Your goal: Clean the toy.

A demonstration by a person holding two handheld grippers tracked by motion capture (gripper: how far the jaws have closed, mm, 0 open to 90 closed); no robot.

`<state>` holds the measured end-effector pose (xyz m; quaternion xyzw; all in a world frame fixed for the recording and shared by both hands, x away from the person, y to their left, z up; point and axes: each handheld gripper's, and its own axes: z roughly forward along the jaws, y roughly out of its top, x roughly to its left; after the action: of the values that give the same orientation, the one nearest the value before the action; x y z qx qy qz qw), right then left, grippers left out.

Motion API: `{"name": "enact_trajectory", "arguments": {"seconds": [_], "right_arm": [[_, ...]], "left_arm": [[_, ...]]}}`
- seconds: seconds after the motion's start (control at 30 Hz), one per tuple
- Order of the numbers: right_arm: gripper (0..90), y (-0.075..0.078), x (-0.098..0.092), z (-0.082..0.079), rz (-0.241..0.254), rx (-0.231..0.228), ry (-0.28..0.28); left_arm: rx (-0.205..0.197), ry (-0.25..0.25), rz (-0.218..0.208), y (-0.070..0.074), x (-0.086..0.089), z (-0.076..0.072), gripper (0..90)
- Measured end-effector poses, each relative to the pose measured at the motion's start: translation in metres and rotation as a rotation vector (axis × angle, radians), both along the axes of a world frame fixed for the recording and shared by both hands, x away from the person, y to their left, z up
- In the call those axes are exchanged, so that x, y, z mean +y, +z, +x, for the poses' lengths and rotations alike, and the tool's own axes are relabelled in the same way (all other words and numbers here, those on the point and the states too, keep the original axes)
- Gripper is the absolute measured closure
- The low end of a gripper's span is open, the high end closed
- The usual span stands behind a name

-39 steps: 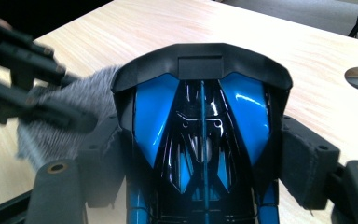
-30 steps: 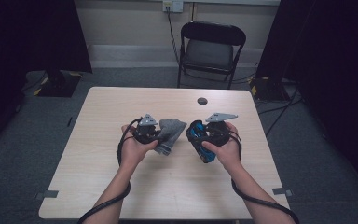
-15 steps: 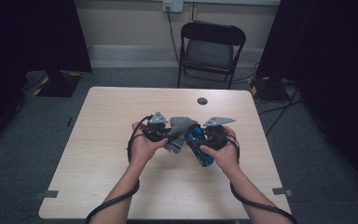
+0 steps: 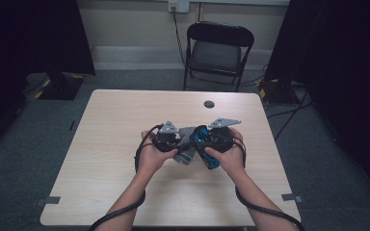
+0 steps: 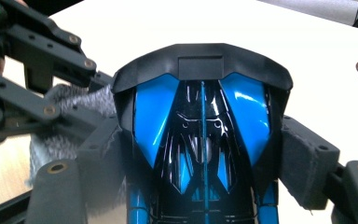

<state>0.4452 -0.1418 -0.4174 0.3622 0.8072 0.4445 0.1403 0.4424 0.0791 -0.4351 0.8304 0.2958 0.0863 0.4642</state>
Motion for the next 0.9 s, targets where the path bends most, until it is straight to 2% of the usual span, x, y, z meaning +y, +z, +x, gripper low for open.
{"name": "enact_trajectory", "arguments": {"seconds": [0.23,0.47,0.8,0.9], "right_arm": [[25.4,0.001,0.004,0.000,0.000,-0.003,0.004],[25.4,0.008,0.011,0.005,0.000,-0.014,0.002],[25.4,0.012,0.018,0.013,0.003,-0.007,-0.015],[25.4,0.013,0.020,0.016,0.010,-0.005,-0.020]], "left_arm": [[0.019,-0.008,0.016,-0.004,0.001,-0.002,69.4],[0.027,-0.051,0.017,-0.012,-0.009,-0.011,69.4],[0.036,-0.069,0.018,-0.022,-0.017,-0.017,69.4],[0.053,-0.075,0.016,-0.028,-0.019,-0.020,69.4]]}}
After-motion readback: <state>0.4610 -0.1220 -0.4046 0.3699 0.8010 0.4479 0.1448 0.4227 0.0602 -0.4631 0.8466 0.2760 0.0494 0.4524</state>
